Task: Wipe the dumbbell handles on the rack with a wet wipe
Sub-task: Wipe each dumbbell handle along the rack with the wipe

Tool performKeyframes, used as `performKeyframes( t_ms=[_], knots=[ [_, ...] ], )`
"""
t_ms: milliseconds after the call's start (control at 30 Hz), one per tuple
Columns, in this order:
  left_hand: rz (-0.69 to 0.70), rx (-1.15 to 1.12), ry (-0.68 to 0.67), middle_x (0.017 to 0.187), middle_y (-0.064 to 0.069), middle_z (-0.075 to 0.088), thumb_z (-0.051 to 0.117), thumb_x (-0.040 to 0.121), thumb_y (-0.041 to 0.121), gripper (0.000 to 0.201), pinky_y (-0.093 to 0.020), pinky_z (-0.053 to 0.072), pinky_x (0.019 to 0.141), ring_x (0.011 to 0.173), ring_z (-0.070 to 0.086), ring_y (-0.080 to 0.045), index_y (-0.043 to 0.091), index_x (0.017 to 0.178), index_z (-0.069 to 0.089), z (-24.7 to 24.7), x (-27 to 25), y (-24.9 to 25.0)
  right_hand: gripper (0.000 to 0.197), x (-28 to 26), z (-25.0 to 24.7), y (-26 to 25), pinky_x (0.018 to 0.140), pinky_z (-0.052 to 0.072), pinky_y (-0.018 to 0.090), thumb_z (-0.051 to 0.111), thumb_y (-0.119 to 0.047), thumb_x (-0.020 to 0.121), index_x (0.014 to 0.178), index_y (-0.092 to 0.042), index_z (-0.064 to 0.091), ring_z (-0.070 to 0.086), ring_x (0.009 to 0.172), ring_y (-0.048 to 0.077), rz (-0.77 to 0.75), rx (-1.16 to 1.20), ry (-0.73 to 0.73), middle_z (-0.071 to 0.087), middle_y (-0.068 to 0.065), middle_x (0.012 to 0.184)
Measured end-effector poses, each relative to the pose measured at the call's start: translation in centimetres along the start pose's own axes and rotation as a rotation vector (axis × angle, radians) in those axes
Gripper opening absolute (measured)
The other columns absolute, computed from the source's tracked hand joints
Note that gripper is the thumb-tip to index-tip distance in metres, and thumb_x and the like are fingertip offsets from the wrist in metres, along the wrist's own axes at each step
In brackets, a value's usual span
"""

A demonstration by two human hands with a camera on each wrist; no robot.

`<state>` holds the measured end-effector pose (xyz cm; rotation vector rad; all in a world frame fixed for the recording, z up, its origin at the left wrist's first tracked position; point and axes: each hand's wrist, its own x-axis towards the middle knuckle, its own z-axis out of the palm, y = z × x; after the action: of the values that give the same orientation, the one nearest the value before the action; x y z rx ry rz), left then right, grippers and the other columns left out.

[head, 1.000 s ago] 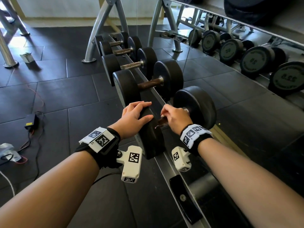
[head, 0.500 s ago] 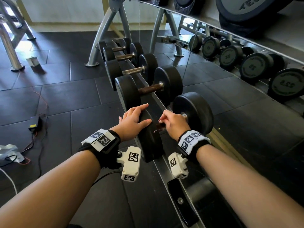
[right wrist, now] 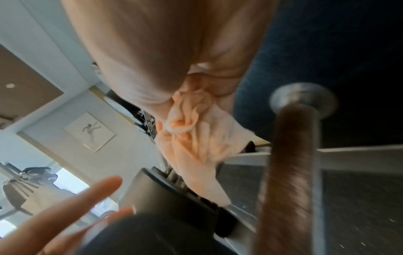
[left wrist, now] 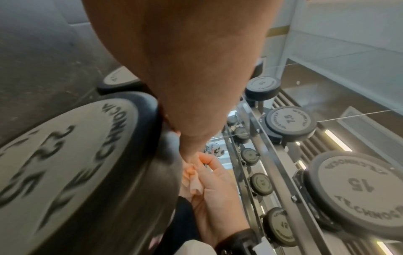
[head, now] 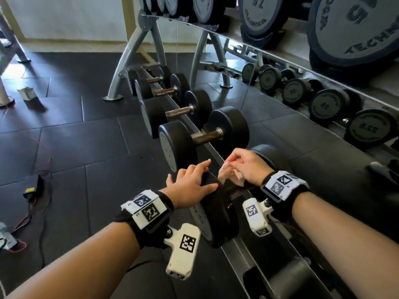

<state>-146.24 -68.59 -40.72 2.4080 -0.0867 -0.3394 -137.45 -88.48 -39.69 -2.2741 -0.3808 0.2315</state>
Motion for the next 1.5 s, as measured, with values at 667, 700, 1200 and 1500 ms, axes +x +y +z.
performKeyframes(
  t_ms=[667, 700, 1200, 1500],
  knots=[
    [0.009, -0.020, 0.269, 0.158, -0.001, 0.026, 0.058, 0.092, 0.052, 0.074, -0.050, 0.010, 0.122, 0.148, 0.014, -0.025, 0.024, 0.152, 0.024, -9.8, 14.9, -8.3, 0.017, 16.5, 1.3, -4.0, 0.078, 0.051, 0.028, 0.058, -0.023, 0.096, 0.105, -0.022, 0.072, 0.065, 0.076, 0.016, 0.077, -0.127, 0.330, 0.069, -0.001, 0.081],
    [0.016, -0.011, 0.282, 0.157, 0.000, 0.028, 0.058, 0.091, 0.053, 0.073, -0.051, 0.011, 0.121, 0.147, 0.017, -0.025, 0.026, 0.151, 0.026, -9.7, 15.0, -8.6, 0.020, 17.0, 1.6, -3.9, 0.084, 0.050, 0.027, 0.057, -0.024, 0.097, 0.109, -0.021, 0.073, 0.067, 0.084, 0.016, 0.027, -0.225, 0.285, 0.072, -0.002, 0.086],
    [0.023, -0.045, 0.269, 0.158, 0.006, 0.024, 0.057, 0.092, 0.053, 0.070, -0.054, 0.002, 0.122, 0.148, 0.012, -0.021, 0.031, 0.151, 0.026, -10.0, 14.8, -8.5, 0.036, 19.3, 3.1, -1.3, 0.100, 0.049, 0.041, 0.047, -0.010, 0.094, 0.120, -0.024, 0.068, 0.065, 0.111, 0.025, -0.027, -0.658, -0.012, 0.072, 0.003, 0.114],
    [0.025, -0.041, 0.244, 0.158, 0.007, 0.023, 0.055, 0.093, 0.052, 0.068, -0.055, -0.002, 0.122, 0.148, 0.011, -0.020, 0.033, 0.151, 0.024, -10.3, 14.5, -8.3, 0.022, 18.6, 3.8, -1.8, 0.091, 0.053, 0.032, 0.056, -0.017, 0.097, 0.100, -0.028, 0.075, 0.067, 0.095, 0.011, -0.053, -0.289, -0.035, 0.074, -0.008, 0.098]
  ],
)
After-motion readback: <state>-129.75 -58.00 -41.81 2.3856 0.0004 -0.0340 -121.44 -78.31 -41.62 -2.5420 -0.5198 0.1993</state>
